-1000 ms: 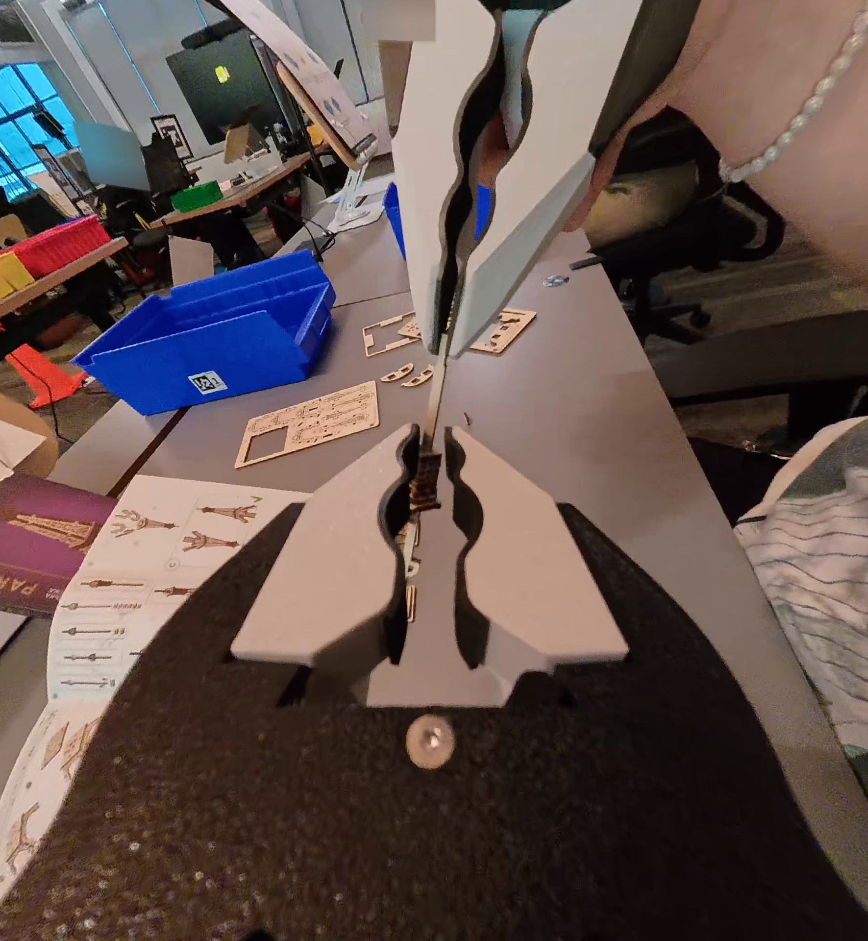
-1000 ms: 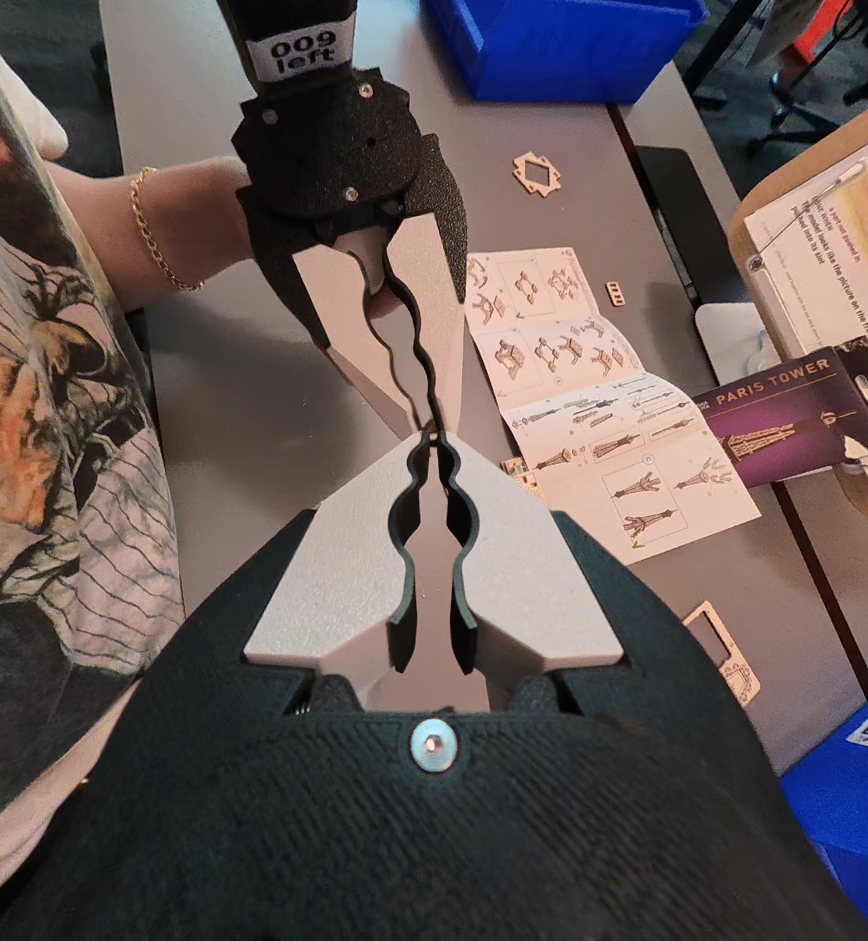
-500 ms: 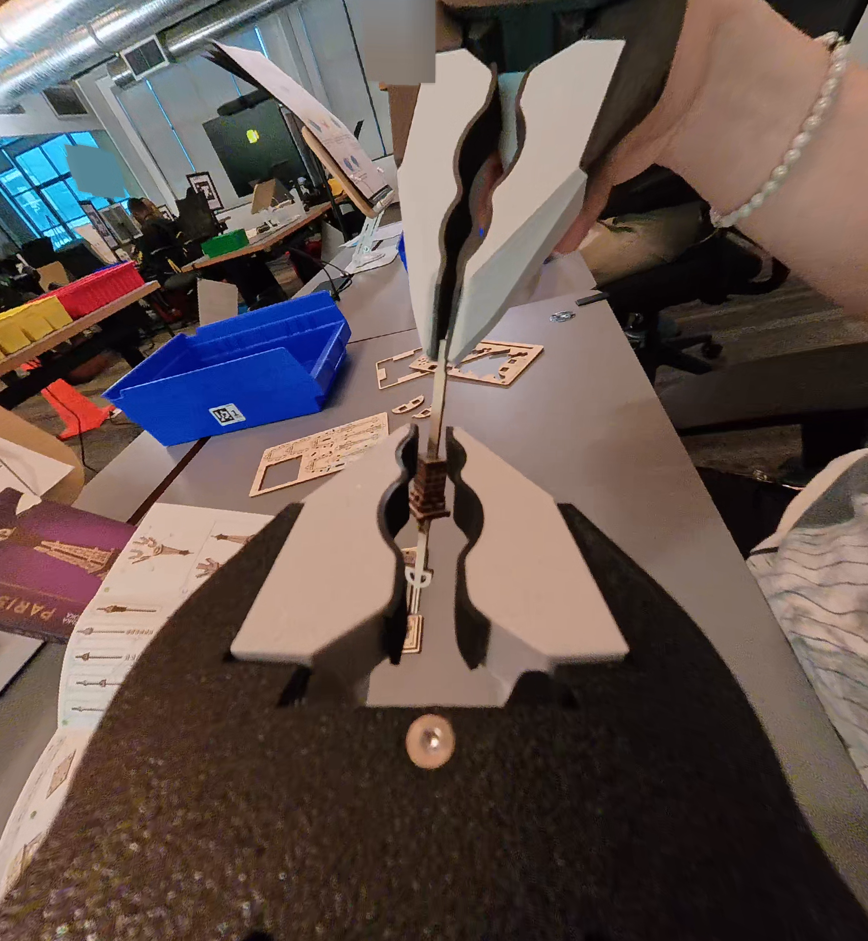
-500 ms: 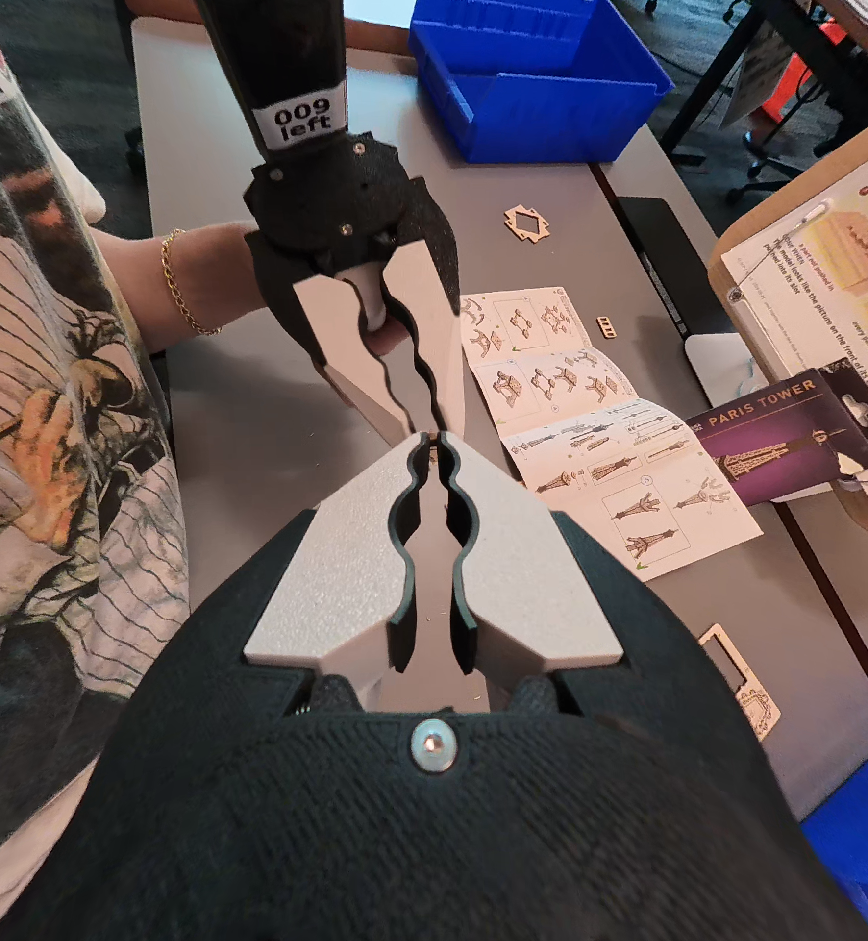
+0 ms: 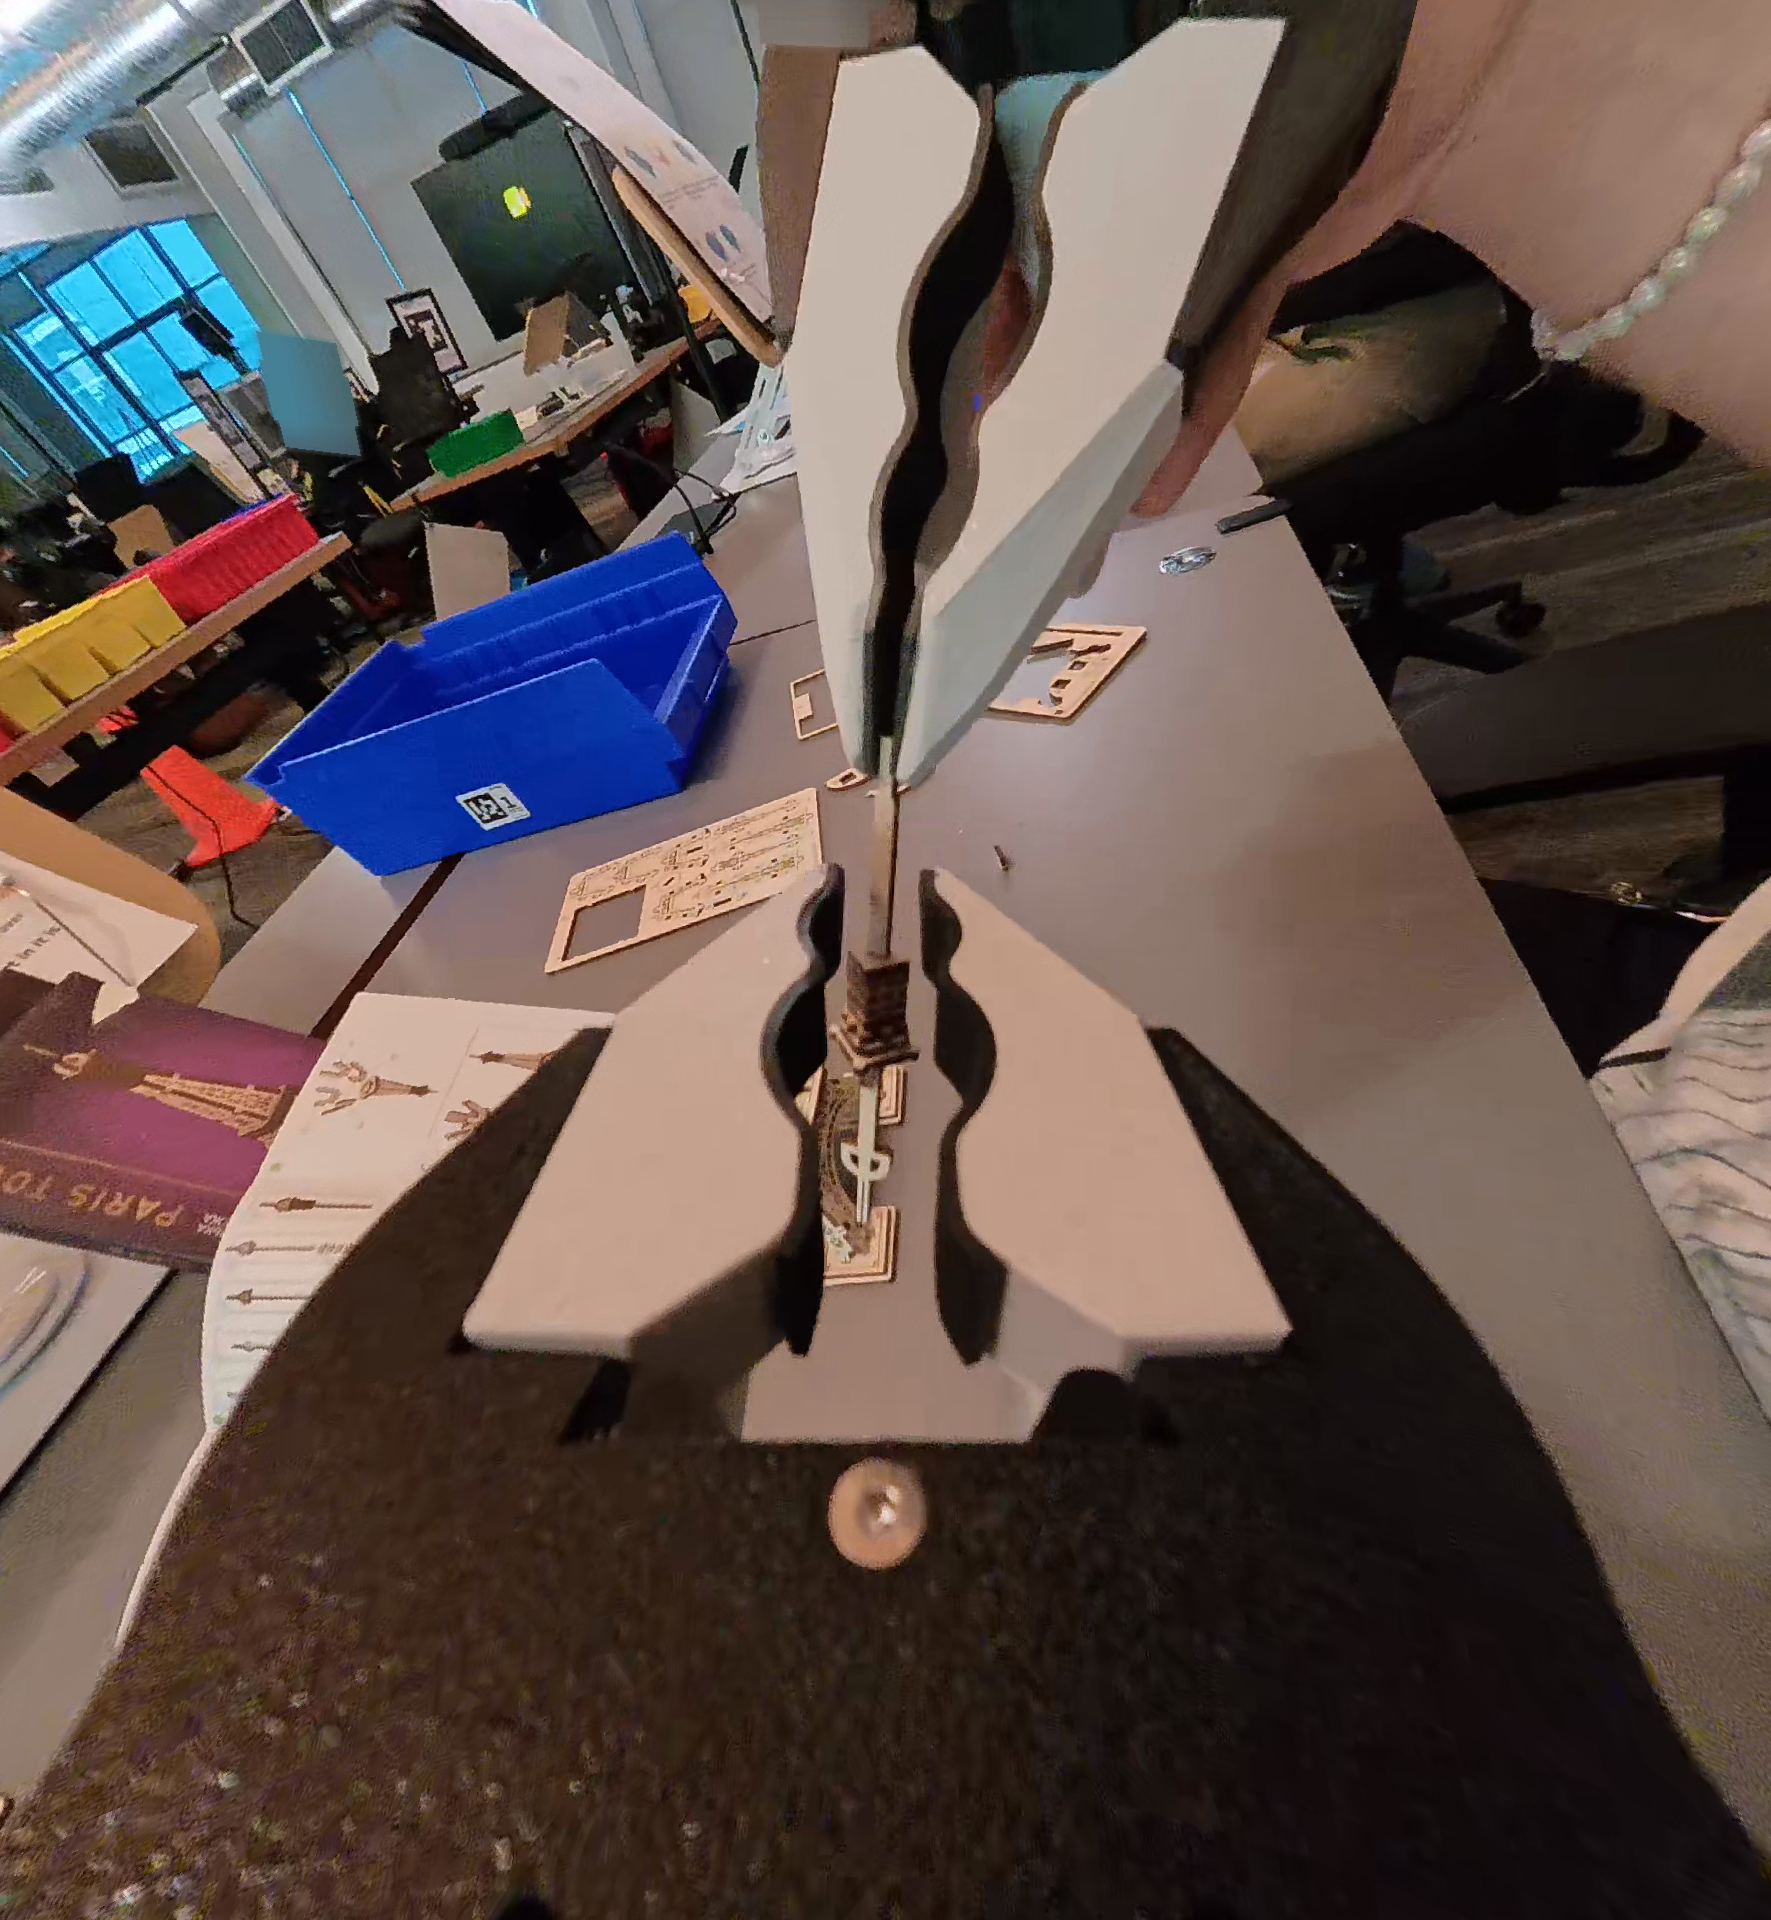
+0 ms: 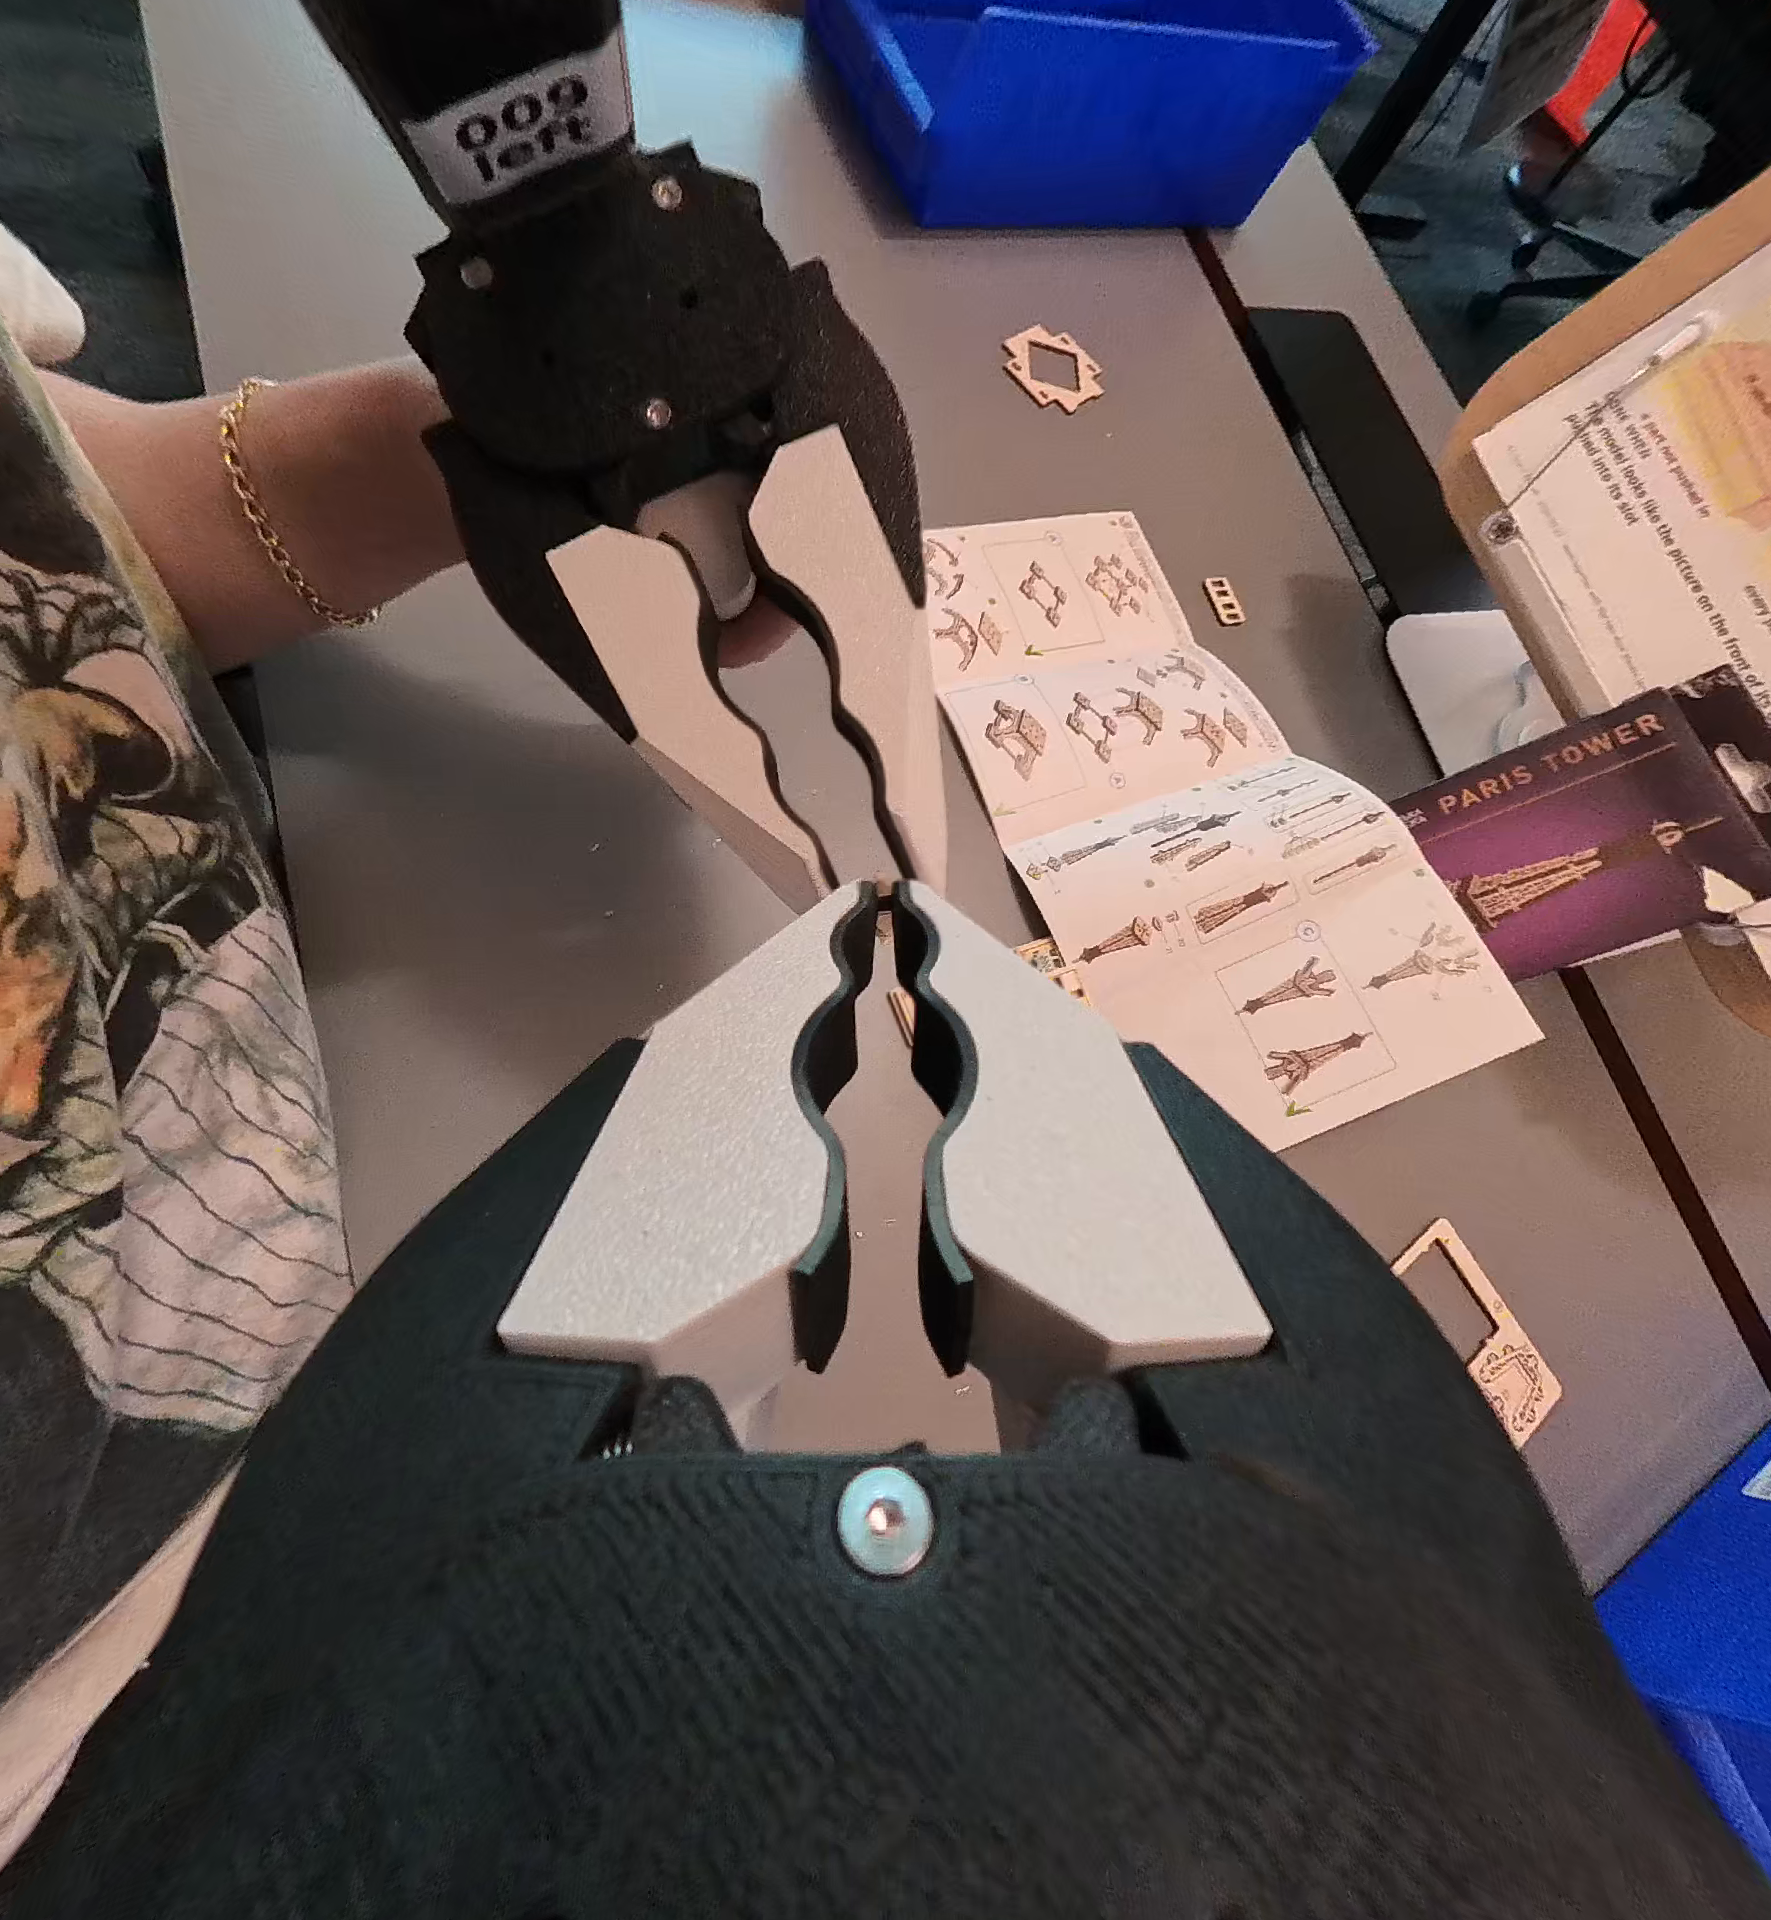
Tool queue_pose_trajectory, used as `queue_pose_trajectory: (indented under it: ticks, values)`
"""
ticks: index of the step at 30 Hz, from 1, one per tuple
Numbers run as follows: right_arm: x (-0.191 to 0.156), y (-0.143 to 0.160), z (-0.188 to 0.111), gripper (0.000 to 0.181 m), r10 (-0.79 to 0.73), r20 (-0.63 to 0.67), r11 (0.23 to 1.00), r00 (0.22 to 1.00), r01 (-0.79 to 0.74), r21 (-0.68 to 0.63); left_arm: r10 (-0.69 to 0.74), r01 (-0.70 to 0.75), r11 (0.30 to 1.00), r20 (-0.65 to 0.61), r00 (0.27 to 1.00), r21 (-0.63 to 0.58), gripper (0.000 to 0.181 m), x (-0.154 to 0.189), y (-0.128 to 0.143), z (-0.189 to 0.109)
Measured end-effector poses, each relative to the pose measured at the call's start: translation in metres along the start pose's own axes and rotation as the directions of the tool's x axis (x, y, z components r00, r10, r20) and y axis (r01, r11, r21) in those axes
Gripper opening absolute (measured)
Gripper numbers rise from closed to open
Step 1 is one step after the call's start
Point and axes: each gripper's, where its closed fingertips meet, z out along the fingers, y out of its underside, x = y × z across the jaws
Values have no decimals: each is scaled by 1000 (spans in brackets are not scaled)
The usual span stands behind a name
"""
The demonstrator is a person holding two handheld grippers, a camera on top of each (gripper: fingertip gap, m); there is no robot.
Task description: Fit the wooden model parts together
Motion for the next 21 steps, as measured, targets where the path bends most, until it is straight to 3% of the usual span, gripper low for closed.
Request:
queue_pose_trajectory:
  ticks: [7, 21]
  values:
    - [0, -6, -1, 0, 3, -12, 999, 1000, -2, 37, 2, -2, 1000, 15, 1000, 1, 1, -1, 0, 1]
    - [-1, 3, -10, 1, 59, -54, 998, 997, -57, 27, 85, -86, 996, 28, 996, 22, 1, 2, 1, 7]
